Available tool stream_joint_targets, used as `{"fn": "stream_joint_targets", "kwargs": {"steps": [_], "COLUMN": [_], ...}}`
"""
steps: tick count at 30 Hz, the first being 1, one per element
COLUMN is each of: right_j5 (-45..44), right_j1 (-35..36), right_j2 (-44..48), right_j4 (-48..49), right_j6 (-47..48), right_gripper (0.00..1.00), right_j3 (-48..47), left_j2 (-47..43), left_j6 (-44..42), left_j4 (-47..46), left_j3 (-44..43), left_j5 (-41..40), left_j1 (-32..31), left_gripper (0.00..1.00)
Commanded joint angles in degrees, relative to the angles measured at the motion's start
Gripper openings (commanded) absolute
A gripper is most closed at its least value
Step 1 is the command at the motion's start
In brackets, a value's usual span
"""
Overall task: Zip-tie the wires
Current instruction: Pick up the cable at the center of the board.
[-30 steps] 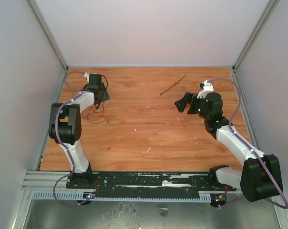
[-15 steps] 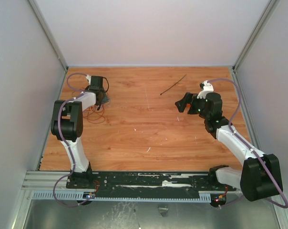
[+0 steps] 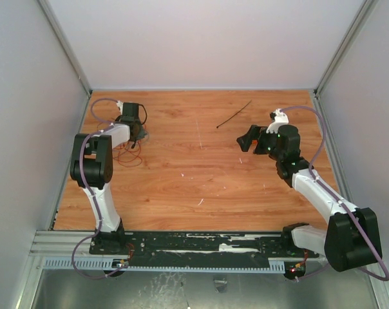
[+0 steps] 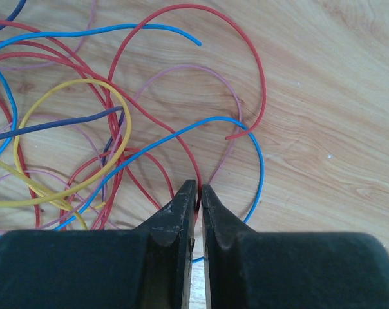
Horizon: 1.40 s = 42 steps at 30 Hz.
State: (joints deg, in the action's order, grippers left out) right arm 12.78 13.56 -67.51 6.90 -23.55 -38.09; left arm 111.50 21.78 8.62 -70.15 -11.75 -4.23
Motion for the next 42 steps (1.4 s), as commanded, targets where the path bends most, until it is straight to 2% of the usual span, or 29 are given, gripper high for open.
{"fn": "stream_joint_targets", "kwargs": {"steps": [1, 9, 15, 22, 26, 29, 32, 36, 42], "right_j5": [-0.8, 2.2, 4.4, 9.5, 13.1, 13.7, 14.8, 16.5, 18.1], "right_j1": [0.9, 3.0, 8.3, 12.8, 16.0, 18.9, 21.3, 23.0, 25.8], "right_j2": [0.1, -1.9, -4.4, -8.8, -10.9, -14.2, -19.5, -28.0, -42.6], "right_j4": [-0.2, 1.1, 4.6, 9.9, 26.4, 36.7, 43.8, 52.2, 52.2], "right_j6": [0.4, 1.4, 3.2, 3.1, 3.4, 7.3, 11.0, 10.7, 10.0], "right_gripper": [0.99, 0.99, 0.99, 0.99, 0.99, 0.99, 0.99, 0.99, 0.99], "right_j3": [-2.3, -3.2, -3.9, -7.4, -6.5, -7.5, -11.4, -19.1, -36.4], "left_j2": [-1.2, -11.1, -19.3, -22.8, -22.1, -21.8, -22.5, -24.3, -26.3], "left_j6": [-0.3, -1.2, -2.2, -2.4, 0.5, 4.4, 9.1, 14.2, 18.3], "left_j4": [-1.1, 0.0, 2.5, 9.7, 11.9, 11.7, 9.3, 4.2, 0.9], "left_j3": [-1.3, -2.0, -7.0, -25.7, -38.5, -45.9, -48.5, -48.0, -46.6], "left_j5": [0.9, 2.5, 8.8, 16.8, 24.1, 30.2, 36.2, 42.6, 47.3], "left_j1": [0.5, 0.4, 0.5, 0.8, 1.4, 2.2, 2.9, 3.3, 3.4], "left_gripper": [0.12, 0.05, 0.0, 0.0, 0.0, 0.0, 0.0, 0.0, 0.0]}}
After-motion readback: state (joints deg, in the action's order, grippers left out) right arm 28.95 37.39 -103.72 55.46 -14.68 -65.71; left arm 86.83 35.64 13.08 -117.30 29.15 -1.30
